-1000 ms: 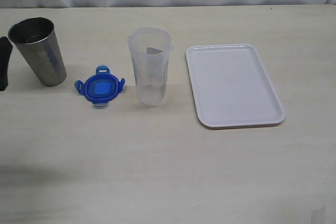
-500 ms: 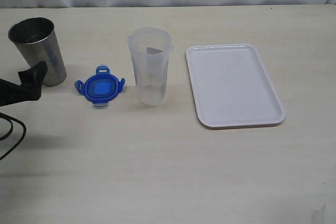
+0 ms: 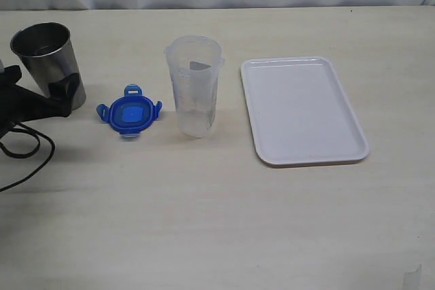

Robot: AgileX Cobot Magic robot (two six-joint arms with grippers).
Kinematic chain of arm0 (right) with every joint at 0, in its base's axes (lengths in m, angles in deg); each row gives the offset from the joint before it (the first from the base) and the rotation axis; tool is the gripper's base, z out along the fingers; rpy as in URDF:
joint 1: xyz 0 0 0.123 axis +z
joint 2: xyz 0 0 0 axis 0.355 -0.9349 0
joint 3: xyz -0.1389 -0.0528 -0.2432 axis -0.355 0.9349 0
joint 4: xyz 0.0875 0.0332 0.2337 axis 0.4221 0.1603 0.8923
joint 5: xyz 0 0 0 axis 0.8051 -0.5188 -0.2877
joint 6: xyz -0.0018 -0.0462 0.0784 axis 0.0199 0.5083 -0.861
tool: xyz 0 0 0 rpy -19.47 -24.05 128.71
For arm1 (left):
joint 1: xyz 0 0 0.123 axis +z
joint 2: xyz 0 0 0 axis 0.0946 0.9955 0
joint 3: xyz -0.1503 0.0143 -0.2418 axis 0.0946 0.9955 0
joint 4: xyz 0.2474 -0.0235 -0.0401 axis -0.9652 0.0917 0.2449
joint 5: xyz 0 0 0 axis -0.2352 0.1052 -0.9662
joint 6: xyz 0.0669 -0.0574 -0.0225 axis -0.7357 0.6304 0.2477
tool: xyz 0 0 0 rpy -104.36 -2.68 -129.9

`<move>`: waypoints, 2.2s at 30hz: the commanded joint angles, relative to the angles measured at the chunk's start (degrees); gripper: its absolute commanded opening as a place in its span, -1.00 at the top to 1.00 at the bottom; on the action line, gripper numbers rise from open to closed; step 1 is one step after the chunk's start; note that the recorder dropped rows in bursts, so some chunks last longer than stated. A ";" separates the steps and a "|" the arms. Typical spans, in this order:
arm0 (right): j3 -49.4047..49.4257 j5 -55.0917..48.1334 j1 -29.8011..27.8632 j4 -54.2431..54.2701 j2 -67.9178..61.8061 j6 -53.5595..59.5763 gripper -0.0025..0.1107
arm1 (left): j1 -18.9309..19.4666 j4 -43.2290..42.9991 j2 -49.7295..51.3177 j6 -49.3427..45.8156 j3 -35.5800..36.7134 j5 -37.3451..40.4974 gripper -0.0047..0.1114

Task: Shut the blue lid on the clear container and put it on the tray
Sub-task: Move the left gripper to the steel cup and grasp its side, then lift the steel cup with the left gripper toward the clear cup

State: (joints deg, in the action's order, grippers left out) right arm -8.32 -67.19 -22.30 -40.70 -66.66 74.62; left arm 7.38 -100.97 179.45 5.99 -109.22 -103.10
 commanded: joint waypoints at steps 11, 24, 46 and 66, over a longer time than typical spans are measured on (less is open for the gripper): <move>0.13 0.31 -0.35 0.27 0.30 0.05 0.88 | 0.04 -0.12 4.93 0.07 -6.89 -0.91 -0.89; 0.13 0.31 -0.35 0.27 0.30 0.05 0.88 | 0.04 -0.12 7.51 1.69 -10.78 -0.91 -0.89; 0.13 0.31 -0.35 0.27 0.30 0.05 0.88 | 0.04 -0.12 8.19 1.69 -13.21 -0.91 -0.89; 0.13 0.31 -0.35 0.27 0.30 0.05 0.88 | 0.04 -0.12 8.19 1.69 -13.21 -0.91 -0.41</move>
State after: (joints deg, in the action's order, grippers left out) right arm -8.32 -67.19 -22.30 -40.70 -66.66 74.62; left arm 7.38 -101.34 187.52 7.34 -122.01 -103.49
